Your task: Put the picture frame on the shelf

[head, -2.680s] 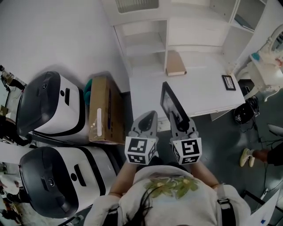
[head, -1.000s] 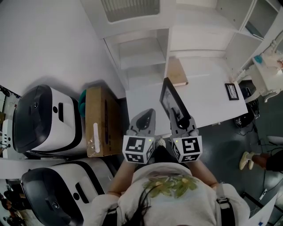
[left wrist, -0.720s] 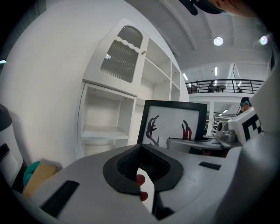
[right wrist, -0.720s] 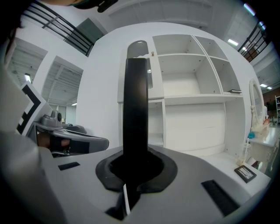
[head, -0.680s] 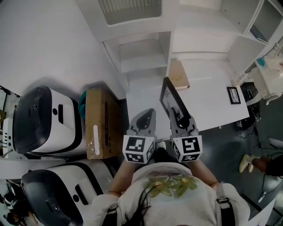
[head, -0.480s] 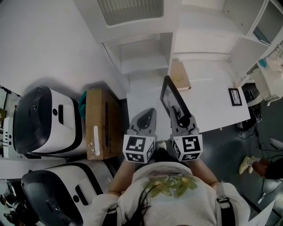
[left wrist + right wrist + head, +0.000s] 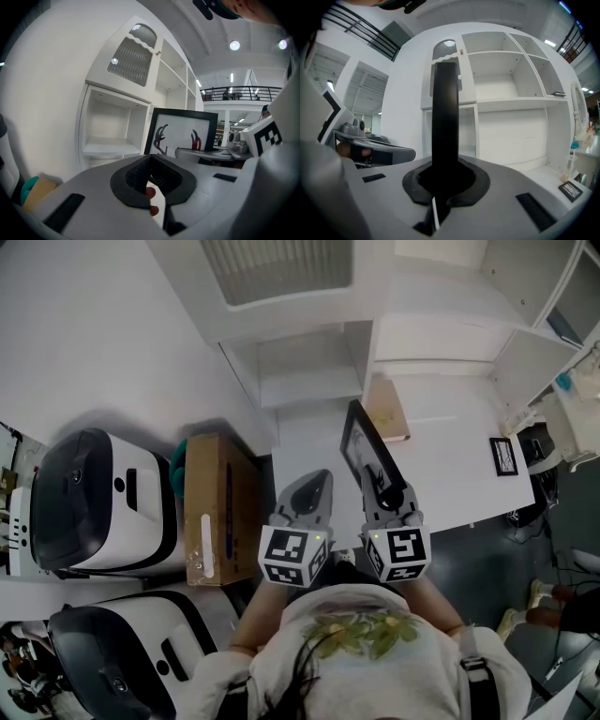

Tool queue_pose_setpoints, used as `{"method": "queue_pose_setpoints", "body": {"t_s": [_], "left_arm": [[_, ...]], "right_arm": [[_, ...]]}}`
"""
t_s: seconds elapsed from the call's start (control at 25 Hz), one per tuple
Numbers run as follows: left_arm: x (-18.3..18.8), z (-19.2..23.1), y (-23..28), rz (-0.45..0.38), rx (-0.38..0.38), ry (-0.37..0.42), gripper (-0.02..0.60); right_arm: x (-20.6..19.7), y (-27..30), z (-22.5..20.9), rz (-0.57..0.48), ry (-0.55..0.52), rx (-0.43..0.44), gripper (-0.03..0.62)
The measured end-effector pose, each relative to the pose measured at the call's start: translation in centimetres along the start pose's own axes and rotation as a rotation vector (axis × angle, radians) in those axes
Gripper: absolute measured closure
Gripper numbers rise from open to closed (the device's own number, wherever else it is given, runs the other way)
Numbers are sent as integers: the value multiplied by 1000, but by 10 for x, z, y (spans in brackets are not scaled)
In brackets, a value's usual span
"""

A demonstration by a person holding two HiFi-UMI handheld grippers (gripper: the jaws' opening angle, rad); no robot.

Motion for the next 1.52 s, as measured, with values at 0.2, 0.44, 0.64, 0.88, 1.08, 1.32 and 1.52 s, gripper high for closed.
{"method": "queue_pose_setpoints", "body": {"t_s": [0.2, 0.44, 0.64, 0.88, 1.08, 1.32, 1.52], "left_arm": [[0, 4, 11, 3, 4, 3, 555], [-1, 10, 23, 14, 13, 6, 555], [1, 11, 32, 15, 20, 5, 555], [2, 15, 41, 13, 34, 1, 555], [2, 16, 50, 16, 48, 0, 555], [3, 17, 61, 19, 51, 4, 555], [6, 19, 69, 24, 50, 11, 555]], "right_arm": [[1, 12, -8, 3, -4, -4, 559], [1, 26, -16, 12, -3, -9, 559], [0, 34, -24, 13, -8, -5, 559], [1, 46, -32, 14, -14, -5, 560], [-2, 55, -40, 17, -23, -2, 559], [-2, 65, -49, 25, -23, 0, 559], [3, 74, -54, 7, -28, -2, 560]]}}
Point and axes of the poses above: the fingertips, and each gripper's own axes: y forward along the fingers, z to its left, x out of its top, the point moved 10 cm from there along -y, backward along the fingers, and after that the axes turned 4 degrees about y, right-handed, at the moved point
